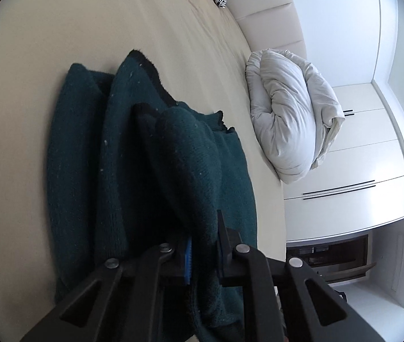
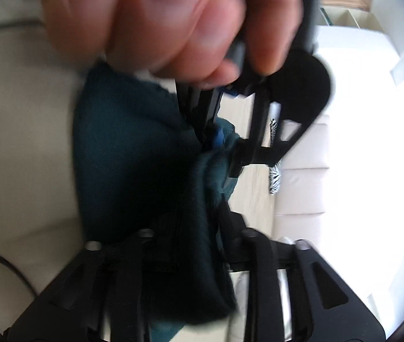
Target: Fold small clothes
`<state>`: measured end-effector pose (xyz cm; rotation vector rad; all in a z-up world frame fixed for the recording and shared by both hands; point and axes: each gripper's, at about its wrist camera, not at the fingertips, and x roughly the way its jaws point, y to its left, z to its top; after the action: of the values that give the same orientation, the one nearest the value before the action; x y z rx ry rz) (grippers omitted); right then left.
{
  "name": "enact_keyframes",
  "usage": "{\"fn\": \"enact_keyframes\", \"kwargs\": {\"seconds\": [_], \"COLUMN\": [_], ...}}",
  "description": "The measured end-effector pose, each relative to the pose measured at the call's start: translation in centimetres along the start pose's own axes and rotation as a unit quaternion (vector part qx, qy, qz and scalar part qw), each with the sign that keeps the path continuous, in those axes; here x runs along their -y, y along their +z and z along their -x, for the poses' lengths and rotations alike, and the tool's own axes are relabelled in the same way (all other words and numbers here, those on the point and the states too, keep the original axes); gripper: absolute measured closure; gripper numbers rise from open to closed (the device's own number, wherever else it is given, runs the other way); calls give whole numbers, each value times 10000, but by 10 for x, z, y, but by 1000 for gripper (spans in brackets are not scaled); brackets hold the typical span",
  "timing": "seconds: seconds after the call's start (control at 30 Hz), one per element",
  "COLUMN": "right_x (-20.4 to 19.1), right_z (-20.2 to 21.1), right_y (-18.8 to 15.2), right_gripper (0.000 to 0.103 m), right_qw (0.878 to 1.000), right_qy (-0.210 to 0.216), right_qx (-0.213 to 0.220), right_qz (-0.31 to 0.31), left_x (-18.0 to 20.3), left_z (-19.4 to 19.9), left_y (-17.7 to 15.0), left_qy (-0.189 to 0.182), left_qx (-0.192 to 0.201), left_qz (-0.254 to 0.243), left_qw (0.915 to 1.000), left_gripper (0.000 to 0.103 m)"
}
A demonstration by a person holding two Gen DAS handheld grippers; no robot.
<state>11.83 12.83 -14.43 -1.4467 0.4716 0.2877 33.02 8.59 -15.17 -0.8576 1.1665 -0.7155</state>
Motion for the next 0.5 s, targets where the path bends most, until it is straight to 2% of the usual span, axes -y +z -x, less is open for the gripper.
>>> {"fn": "enact_keyframes", "kwargs": {"seconds": [0.07,0.1,0.17,0.2,0.23,0.27,0.3,0.43,0.5], "right_x": [11,19,38,50,66,72,84,98,109], "right_z": [25,37,57,63,68,73,71,57,33], "right_y": [-11,-20,-42,-55,-71,-82,-95,-119,-119], "right_gripper": [44,44,44,44,44,45,45,45,45], "right_qw": [9979,9939,9769,9635,9412,9271,9058,8738,8556], "right_qy": [283,524,1093,1328,1613,1760,1893,2080,2316], "right_qx": [217,279,404,473,547,586,606,610,725], "right_qz": [-541,-932,-1793,-2278,-2919,-3257,-3742,-4353,-4572], "left_x": [2,3,4,6,7,7,9,15,8], "left_z": [2,2,7,10,14,18,22,40,51], "left_y": [0,2,5,8,10,11,13,20,24], "left_qy": [15,34,60,87,120,131,157,430,582], "left_qx": [48,62,118,158,188,200,203,188,205], "left_qz": [-52,-64,-92,-128,-164,-186,-246,-521,-548], "left_qw": [10000,10000,9999,9998,9996,9995,9994,9975,9966], "left_gripper": [90,91,91,91,91,91,91,91,91]}}
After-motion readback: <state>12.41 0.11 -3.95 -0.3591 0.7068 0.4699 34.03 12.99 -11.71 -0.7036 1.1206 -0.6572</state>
